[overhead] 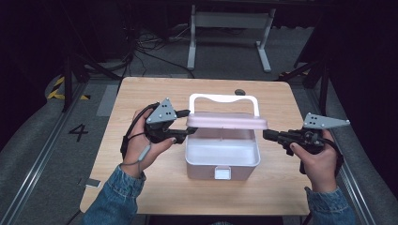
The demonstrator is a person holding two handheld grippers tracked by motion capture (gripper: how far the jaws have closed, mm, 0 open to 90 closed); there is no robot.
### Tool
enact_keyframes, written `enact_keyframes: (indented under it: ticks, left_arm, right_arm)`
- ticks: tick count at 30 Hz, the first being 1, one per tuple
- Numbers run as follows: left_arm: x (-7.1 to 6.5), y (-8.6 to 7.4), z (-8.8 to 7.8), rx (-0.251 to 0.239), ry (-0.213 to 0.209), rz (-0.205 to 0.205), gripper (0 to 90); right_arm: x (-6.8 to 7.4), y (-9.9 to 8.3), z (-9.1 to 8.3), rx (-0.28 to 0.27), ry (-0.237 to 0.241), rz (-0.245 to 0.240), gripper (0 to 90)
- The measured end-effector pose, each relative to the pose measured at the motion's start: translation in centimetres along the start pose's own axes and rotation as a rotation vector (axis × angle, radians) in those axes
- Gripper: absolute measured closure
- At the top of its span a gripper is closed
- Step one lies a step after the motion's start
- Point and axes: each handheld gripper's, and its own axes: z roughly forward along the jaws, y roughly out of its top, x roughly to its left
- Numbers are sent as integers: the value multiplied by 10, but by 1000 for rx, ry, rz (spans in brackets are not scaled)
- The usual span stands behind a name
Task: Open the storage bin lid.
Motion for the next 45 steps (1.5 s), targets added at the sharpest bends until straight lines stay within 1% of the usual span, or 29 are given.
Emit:
enact_keyframes:
  ticks: [5,6,7,10,12,13,19,21,24,27,30,33,35,36,38,42,45]
  left_arm:
    - [5,4,0,9,5,7,475]
    - [7,5,1,8,1,1,484]
    - [9,6,1,6,3,9,493]
    - [12,8,1,4,-6,-1,497]
    - [15,10,2,-2,-12,-12,503]
    - [17,12,2,1,-14,-8,503]
    - [28,18,6,-30,-23,-31,541]
    - [31,21,7,-34,-16,-25,554]
    - [35,23,9,-48,-8,-37,577]
    - [38,25,11,-53,-4,-36,593]
    - [43,27,15,-56,8,-33,626]
    - [49,30,18,-56,10,-56,644]
    - [53,30,21,-63,5,-72,653]
    - [55,30,21,-62,7,-68,659]
    - [59,30,24,-69,12,-81,674]
    - [64,30,28,-75,18,-94,693]
    - [68,31,32,-71,38,-104,711]
  right_arm:
    - [-1,-3,-7,6,-12,8,896]
    - [0,-4,-9,5,-19,10,896]
    - [0,-4,-11,5,-25,10,895]
    - [1,-5,-16,7,-38,9,893]
    - [1,-6,-22,3,-59,9,891]
    - [1,-6,-22,3,-59,9,891]
    - [-4,-10,-32,9,-88,19,886]
    - [-5,-10,-33,8,-91,23,885]
    - [-6,-11,-34,9,-94,26,883]
    - [-6,-11,-34,8,-90,28,881]
    - [-7,-11,-33,9,-85,22,878]
    - [-8,-11,-33,3,-79,12,878]
    - [-8,-11,-33,6,-78,13,878]
    - [-8,-11,-33,7,-77,12,877]
    - [-9,-11,-33,8,-77,11,877]
    - [-9,-12,-34,4,-79,17,875]
    - [-10,-12,-34,4,-82,15,875]
